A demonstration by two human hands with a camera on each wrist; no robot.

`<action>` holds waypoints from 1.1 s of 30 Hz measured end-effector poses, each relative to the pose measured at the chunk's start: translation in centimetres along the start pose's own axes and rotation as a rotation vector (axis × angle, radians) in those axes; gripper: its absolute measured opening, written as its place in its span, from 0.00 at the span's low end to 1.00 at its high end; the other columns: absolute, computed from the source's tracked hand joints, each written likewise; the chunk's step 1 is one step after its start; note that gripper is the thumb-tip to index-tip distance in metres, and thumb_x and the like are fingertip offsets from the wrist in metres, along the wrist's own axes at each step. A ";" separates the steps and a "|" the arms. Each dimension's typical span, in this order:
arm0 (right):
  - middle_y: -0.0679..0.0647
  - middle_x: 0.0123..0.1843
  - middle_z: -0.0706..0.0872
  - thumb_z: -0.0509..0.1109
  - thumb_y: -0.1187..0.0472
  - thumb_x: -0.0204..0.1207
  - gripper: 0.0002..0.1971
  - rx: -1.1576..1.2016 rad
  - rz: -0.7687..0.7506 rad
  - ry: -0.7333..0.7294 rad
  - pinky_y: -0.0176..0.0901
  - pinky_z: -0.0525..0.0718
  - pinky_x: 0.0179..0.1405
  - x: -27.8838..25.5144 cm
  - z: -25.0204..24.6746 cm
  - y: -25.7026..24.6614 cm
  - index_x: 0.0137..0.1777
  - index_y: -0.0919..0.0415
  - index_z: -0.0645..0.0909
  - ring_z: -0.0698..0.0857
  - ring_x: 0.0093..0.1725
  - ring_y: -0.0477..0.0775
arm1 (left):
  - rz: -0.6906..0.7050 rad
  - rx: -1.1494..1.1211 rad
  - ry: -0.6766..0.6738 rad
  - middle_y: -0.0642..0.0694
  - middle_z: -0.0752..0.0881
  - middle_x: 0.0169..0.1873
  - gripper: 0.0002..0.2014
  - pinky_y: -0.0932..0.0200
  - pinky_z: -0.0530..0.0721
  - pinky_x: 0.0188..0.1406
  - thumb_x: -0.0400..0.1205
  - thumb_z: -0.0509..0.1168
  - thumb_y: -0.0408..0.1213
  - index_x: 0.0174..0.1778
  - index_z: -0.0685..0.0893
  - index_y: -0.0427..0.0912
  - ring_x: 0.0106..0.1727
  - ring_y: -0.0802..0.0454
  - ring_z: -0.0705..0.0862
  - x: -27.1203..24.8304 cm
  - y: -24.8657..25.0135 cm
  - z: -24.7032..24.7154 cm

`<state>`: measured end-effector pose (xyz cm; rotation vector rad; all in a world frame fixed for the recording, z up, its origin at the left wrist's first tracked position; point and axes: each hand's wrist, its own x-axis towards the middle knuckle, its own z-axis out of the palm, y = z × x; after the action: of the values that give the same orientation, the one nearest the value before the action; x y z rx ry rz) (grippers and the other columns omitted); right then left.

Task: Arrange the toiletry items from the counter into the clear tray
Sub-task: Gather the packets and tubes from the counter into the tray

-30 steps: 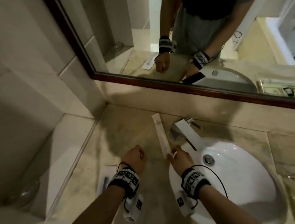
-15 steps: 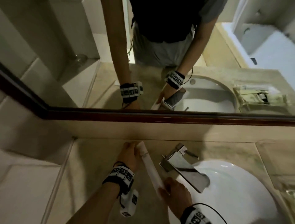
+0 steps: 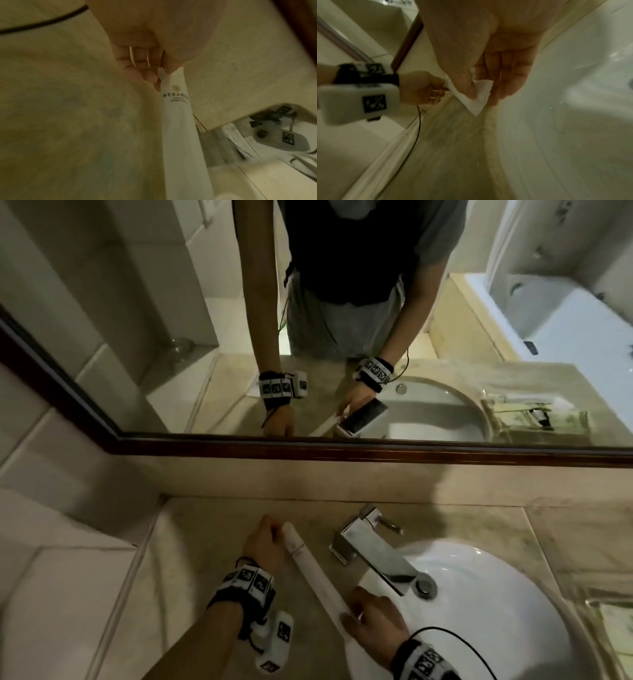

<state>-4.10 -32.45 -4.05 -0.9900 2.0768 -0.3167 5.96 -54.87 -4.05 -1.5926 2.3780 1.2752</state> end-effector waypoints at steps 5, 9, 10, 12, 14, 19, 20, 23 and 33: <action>0.54 0.28 0.87 0.77 0.52 0.65 0.11 0.406 0.066 0.025 0.43 0.87 0.31 -4.2 -0.2 3.5 0.37 0.55 0.78 0.87 0.27 0.49 | 0.024 -0.006 0.046 0.47 0.84 0.44 0.03 0.58 0.80 0.44 0.85 0.60 0.36 0.53 0.76 0.44 0.43 0.49 0.81 -5.5 0.7 0.6; 0.59 0.27 0.89 0.80 0.54 0.63 0.14 0.533 0.067 0.115 0.42 0.87 0.30 -8.2 -0.8 6.8 0.37 0.62 0.81 0.88 0.26 0.53 | 0.090 -0.043 0.004 0.45 0.87 0.52 0.03 0.62 0.80 0.50 0.84 0.62 0.33 0.51 0.79 0.45 0.49 0.52 0.83 -9.0 1.1 2.5; 0.59 0.28 0.90 0.81 0.53 0.62 0.14 0.553 0.068 0.133 0.42 0.87 0.31 -9.3 -1.1 7.8 0.36 0.61 0.81 0.88 0.26 0.54 | 0.112 -0.047 -0.015 0.48 0.87 0.51 0.04 0.66 0.78 0.49 0.84 0.62 0.34 0.52 0.80 0.44 0.49 0.54 0.83 -10.2 1.7 3.0; 0.61 0.28 0.89 0.82 0.54 0.62 0.14 0.605 0.083 0.154 0.44 0.87 0.31 -11.1 -1.8 9.9 0.35 0.62 0.82 0.88 0.27 0.56 | 0.145 -0.080 -0.055 0.54 0.85 0.43 0.04 0.70 0.77 0.46 0.85 0.62 0.35 0.52 0.82 0.44 0.42 0.58 0.82 -12.3 2.8 4.1; 0.65 0.27 0.88 0.83 0.54 0.62 0.15 0.663 0.087 0.168 0.48 0.87 0.31 -13.0 -2.7 12.2 0.35 0.64 0.83 0.87 0.27 0.57 | 0.172 -0.114 -0.077 0.57 0.86 0.34 0.05 0.70 0.80 0.41 0.85 0.62 0.38 0.45 0.81 0.50 0.36 0.62 0.83 -14.5 4.2 5.7; 0.66 0.24 0.86 0.84 0.55 0.59 0.14 0.723 0.058 0.238 0.46 0.83 0.24 -17.4 -4.9 18.7 0.33 0.64 0.85 0.85 0.24 0.57 | 0.170 -0.153 -0.101 0.53 0.87 0.24 0.13 0.61 0.82 0.40 0.84 0.64 0.41 0.32 0.83 0.52 0.29 0.58 0.82 -18.8 7.0 10.9; 0.64 0.23 0.86 0.84 0.57 0.59 0.13 0.753 0.073 0.247 0.45 0.83 0.24 -18.5 -5.5 20.3 0.34 0.65 0.85 0.84 0.24 0.55 | 0.168 -0.144 -0.108 0.54 0.87 0.23 0.14 0.61 0.82 0.41 0.83 0.65 0.41 0.30 0.83 0.52 0.30 0.57 0.83 -19.8 7.8 12.3; 0.61 0.26 0.84 0.82 0.68 0.65 0.09 0.891 0.151 0.261 0.46 0.84 0.27 -21.1 -7.3 25.0 0.37 0.71 0.84 0.83 0.26 0.54 | 0.186 -0.100 -0.156 0.56 0.87 0.22 0.15 0.61 0.83 0.45 0.82 0.67 0.39 0.28 0.82 0.52 0.32 0.61 0.85 -22.2 9.8 16.1; 0.67 0.43 0.89 0.74 0.67 0.74 0.04 1.020 0.356 0.457 0.53 0.90 0.42 -29.0 -16.0 42.3 0.45 0.68 0.87 0.88 0.42 0.64 | 0.323 0.124 -0.349 0.59 0.85 0.31 0.10 0.77 0.71 0.36 0.77 0.70 0.50 0.31 0.84 0.55 0.34 0.65 0.80 -27.9 21.0 31.2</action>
<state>-28.10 15.43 0.64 0.0782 1.9929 -1.3284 -9.56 -10.86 -0.31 -0.8886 2.4862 1.2893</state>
